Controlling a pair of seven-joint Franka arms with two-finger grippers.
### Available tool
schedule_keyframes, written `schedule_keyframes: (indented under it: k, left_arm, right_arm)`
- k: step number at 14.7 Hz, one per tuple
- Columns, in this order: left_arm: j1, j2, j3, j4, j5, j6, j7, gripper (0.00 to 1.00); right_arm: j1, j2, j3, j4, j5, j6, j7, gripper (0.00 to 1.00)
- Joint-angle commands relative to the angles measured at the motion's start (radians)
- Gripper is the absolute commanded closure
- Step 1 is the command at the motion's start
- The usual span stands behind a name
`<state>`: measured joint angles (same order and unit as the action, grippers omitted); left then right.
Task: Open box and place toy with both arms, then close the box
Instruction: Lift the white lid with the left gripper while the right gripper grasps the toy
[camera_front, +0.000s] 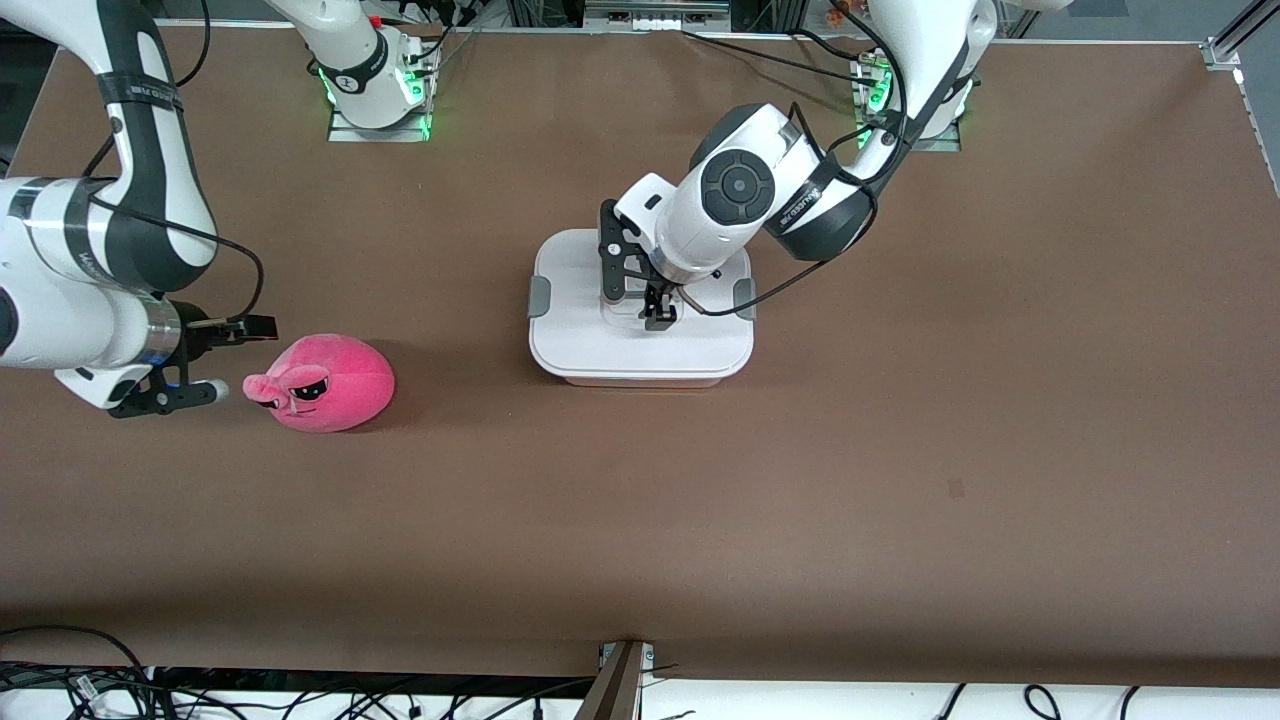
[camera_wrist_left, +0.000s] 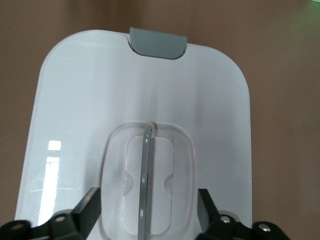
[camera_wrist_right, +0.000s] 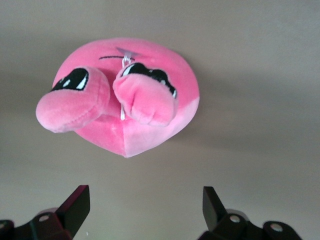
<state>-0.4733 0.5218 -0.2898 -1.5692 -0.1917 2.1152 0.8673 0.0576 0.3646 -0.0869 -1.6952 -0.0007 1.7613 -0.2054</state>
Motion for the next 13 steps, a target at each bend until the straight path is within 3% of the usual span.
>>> schedule_keyframes:
  k: [1, 3, 8, 10, 11, 13]
  left_arm:
    - [-0.004, -0.002, 0.003, -0.020, -0.017, 0.014, 0.052, 0.74]
    - [-0.007, -0.002, 0.004, -0.021, -0.015, 0.022, 0.053, 0.98]
    - [-0.008, -0.006, 0.001, -0.015, 0.037, 0.048, 0.056, 1.00]
    - [-0.008, -0.022, -0.006, -0.009, 0.038, 0.020, 0.148, 1.00]
    - [-0.007, -0.032, -0.021, 0.001, 0.038, 0.006, 0.210, 1.00]
    - [0.008, -0.060, -0.028, 0.014, 0.037, 0.000, 0.237, 1.00]
  right_arm:
    - [-0.002, -0.042, 0.003, -0.086, 0.008, 0.053, -0.040, 0.00]
    - [-0.002, -0.044, 0.004, -0.133, 0.008, 0.116, -0.066, 0.00]
    - [-0.002, -0.044, 0.036, -0.213, 0.010, 0.246, -0.071, 0.00]
    - [-0.002, -0.038, 0.041, -0.225, 0.010, 0.299, -0.072, 0.00]
    - [-0.002, -0.033, 0.041, -0.225, 0.010, 0.309, -0.072, 0.03]
    - [-0.002, -0.029, 0.041, -0.225, 0.010, 0.335, -0.116, 0.28]
